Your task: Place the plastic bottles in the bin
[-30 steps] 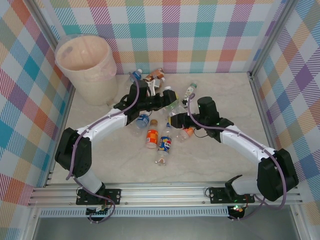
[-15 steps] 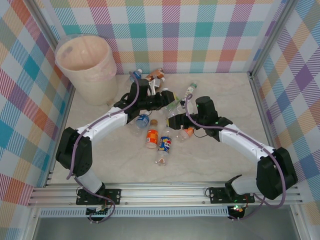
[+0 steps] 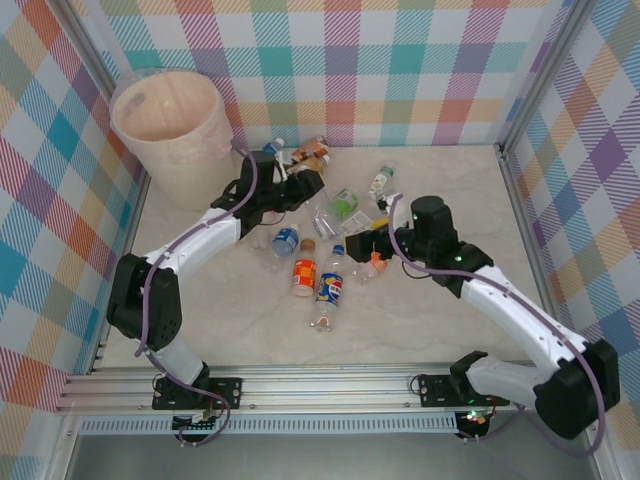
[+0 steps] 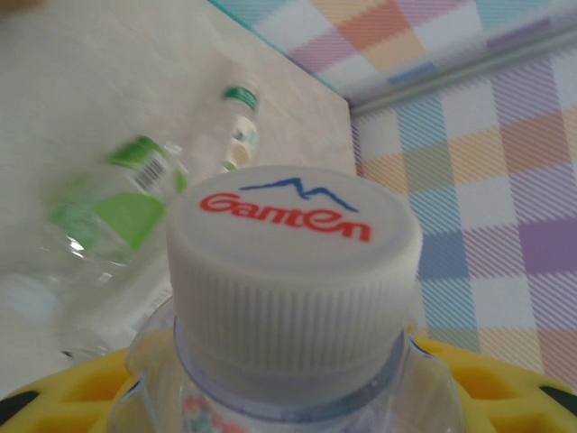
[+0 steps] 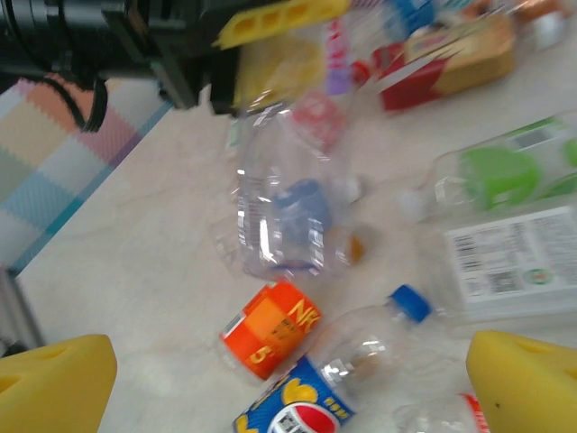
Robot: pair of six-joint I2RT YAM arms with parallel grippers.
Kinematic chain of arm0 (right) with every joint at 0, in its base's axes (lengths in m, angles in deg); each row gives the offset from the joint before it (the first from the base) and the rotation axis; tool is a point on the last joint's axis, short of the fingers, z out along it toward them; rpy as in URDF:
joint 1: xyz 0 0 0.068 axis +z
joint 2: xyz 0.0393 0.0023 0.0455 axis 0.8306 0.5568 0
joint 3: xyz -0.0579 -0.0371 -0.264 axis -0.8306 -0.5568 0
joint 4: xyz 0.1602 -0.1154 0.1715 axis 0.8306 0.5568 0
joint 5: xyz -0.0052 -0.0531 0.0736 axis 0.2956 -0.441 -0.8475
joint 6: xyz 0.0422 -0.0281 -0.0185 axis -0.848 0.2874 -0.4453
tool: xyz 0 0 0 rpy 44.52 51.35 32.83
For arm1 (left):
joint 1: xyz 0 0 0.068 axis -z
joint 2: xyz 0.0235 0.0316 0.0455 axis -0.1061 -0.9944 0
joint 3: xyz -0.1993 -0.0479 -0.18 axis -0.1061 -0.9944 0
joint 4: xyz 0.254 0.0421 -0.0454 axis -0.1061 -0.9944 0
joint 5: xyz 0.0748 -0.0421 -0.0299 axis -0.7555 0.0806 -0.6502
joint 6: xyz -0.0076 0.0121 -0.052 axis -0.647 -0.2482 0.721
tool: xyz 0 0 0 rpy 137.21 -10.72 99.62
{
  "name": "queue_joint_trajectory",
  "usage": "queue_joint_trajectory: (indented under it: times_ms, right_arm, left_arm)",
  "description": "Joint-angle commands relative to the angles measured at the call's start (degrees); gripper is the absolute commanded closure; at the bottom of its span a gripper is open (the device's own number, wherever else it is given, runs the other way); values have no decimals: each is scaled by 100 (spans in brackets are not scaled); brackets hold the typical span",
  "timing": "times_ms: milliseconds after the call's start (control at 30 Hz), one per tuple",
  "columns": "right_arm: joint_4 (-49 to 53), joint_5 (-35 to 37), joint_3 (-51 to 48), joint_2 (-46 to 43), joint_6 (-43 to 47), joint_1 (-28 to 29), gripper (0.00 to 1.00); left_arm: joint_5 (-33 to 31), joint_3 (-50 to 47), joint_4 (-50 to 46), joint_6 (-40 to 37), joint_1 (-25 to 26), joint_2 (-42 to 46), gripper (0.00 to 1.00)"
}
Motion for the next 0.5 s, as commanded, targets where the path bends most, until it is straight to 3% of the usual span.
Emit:
queue_joint_trajectory:
  times_ms: [0, 167, 300, 467]
  right_arm:
    - [-293, 1041, -245, -252, -323, 24, 0]
    - [-919, 1806, -619, -338, -1076, 22, 0]
    - [-1199, 1871, -613, -220, -922, 24, 0]
    - [-1154, 1820, -286, -7, -665, 24, 0]
  left_arm:
    - [-349, 206, -78, -151, -320, 405, 53]
    - [-1105, 760, -459, -807, -618, 715, 53]
    - [-1790, 1100, -153, -1196, -787, 1070, 54]
    - [-3365, 1524, 229, -2348, -856, 1280, 54]
